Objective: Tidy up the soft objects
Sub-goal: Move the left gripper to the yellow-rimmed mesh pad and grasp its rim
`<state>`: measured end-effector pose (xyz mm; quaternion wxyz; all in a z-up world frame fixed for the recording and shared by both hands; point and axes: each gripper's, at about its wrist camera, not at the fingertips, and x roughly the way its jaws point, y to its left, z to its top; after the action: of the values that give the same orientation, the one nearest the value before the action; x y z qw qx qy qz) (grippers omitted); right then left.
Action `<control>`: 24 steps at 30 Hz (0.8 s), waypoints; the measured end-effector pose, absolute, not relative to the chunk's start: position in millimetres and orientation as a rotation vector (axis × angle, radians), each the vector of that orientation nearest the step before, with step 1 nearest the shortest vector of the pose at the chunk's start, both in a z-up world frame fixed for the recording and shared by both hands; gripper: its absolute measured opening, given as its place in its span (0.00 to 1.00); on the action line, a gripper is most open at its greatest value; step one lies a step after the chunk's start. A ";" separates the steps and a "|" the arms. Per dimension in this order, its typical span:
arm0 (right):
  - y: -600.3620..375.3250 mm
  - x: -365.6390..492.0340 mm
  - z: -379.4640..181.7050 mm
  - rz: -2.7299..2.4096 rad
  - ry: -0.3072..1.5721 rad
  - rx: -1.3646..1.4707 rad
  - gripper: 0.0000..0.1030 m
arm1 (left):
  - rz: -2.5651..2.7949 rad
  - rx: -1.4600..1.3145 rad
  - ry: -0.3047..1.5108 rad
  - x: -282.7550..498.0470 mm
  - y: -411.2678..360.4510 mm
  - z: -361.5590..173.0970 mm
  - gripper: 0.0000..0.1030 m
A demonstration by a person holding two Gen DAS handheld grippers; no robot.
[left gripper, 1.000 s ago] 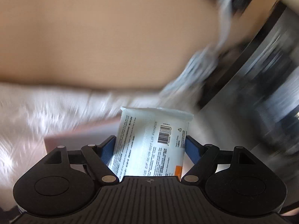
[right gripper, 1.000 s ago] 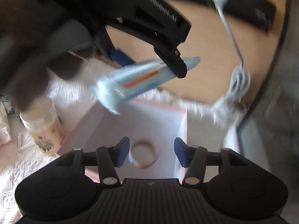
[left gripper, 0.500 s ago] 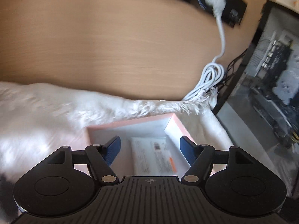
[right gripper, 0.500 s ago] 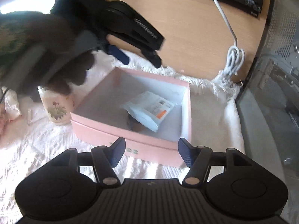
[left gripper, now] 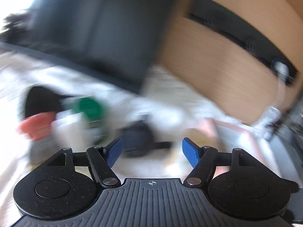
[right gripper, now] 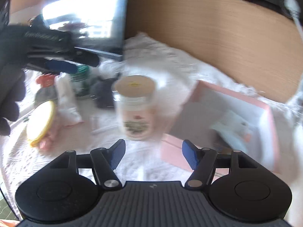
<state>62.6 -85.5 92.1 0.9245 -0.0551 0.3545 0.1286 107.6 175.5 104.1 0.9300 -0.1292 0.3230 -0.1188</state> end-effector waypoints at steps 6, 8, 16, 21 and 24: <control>-54.0 61.4 84.3 0.354 0.735 -0.173 0.65 | 0.056 -0.413 0.667 78.3 275.0 81.1 0.73; -48.8 59.7 80.6 0.367 0.743 -0.175 0.65 | 0.112 -0.476 0.680 71.5 299.8 74.1 0.73; -39.0 53.2 66.0 0.394 0.794 -0.178 0.65 | 0.041 -0.612 0.772 73.6 322.4 41.0 0.72; -41.0 48.9 63.6 0.387 0.807 -0.168 0.65 | -0.023 -0.566 0.795 80.1 296.6 32.5 0.72; -44.3 46.5 63.5 0.377 0.811 -0.164 0.65 | -0.183 -0.512 0.814 80.8 272.0 35.2 0.72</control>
<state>46.5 -44.3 63.5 0.8985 -0.0792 0.3915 0.1822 80.8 272.0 35.2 0.8825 -0.2458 0.3911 -0.0880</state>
